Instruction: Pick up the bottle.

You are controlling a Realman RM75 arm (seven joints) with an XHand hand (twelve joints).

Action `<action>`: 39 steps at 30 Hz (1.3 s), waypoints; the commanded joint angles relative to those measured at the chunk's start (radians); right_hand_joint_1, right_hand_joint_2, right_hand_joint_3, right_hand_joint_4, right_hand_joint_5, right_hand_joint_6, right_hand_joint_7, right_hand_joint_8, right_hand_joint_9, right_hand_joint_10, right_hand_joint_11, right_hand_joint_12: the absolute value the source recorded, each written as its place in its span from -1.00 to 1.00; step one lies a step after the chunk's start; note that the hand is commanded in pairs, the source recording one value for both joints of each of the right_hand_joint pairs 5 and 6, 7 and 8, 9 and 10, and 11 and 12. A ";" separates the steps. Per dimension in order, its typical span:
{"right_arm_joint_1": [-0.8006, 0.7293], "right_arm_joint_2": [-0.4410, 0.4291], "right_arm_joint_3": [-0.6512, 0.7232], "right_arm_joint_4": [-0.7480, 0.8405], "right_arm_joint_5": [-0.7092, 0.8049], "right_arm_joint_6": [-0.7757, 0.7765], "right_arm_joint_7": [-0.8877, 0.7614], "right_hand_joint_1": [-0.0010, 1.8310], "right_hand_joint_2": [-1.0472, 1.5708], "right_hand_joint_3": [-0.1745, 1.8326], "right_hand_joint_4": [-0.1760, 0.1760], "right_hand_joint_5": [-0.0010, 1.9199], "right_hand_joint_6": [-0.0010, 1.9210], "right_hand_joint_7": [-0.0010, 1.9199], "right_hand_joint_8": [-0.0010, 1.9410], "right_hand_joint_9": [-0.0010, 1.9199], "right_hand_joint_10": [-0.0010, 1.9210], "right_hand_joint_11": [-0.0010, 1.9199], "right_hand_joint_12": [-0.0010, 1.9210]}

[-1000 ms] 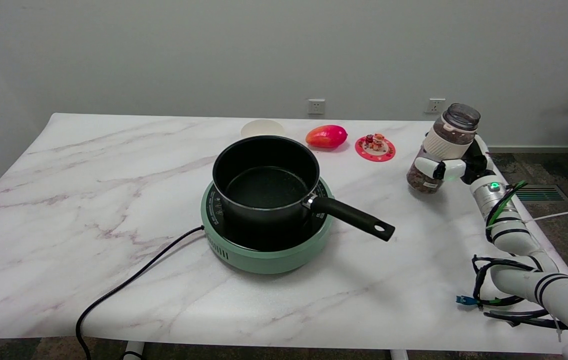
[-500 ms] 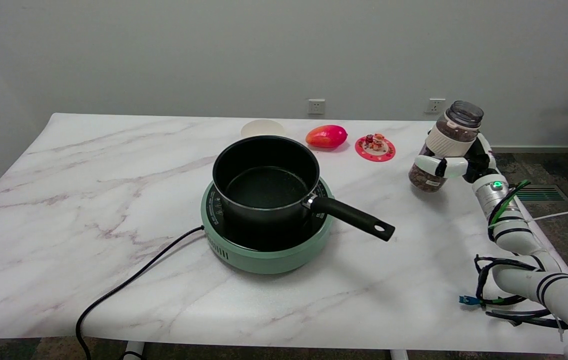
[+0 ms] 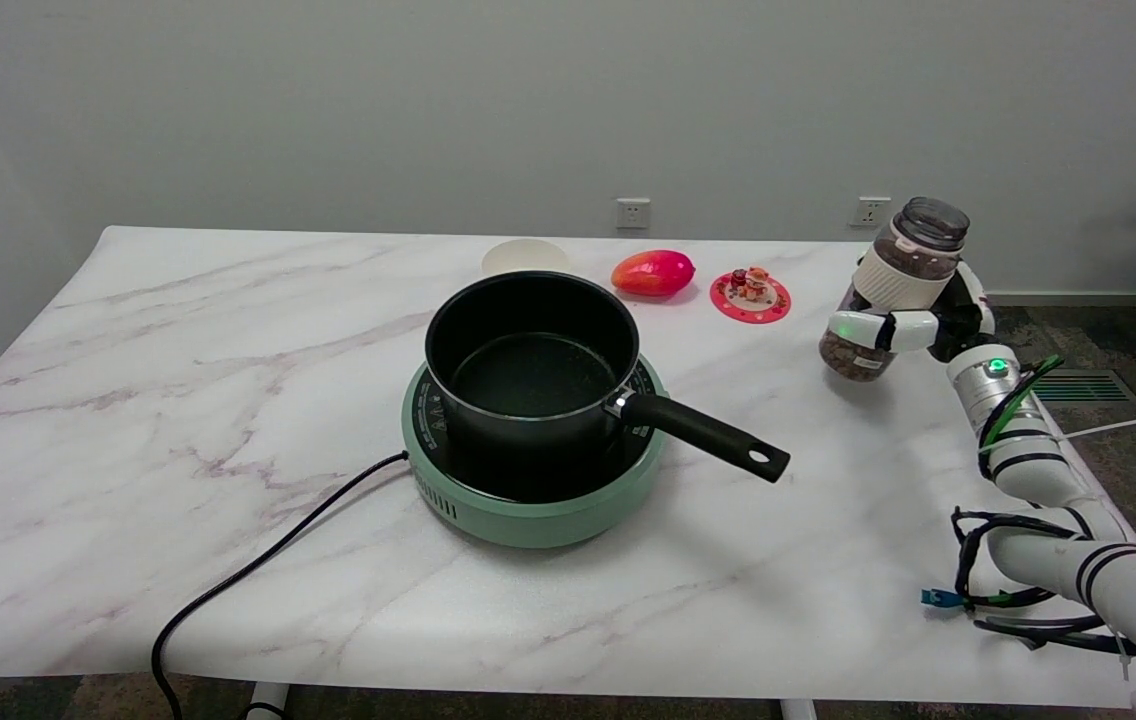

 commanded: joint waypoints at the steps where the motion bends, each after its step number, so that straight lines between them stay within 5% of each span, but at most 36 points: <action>1: 0.029 0.037 -0.008 0.072 -0.056 -0.014 -0.007 0.67 0.49 -0.24 0.00 0.96 0.96 1.00 0.98 0.43 0.43 0.28 0.28; 39: 0.204 0.084 -0.151 0.636 -0.454 -0.377 0.001 0.68 0.46 -0.21 0.00 0.98 0.98 1.00 0.98 0.42 0.42 0.22 0.22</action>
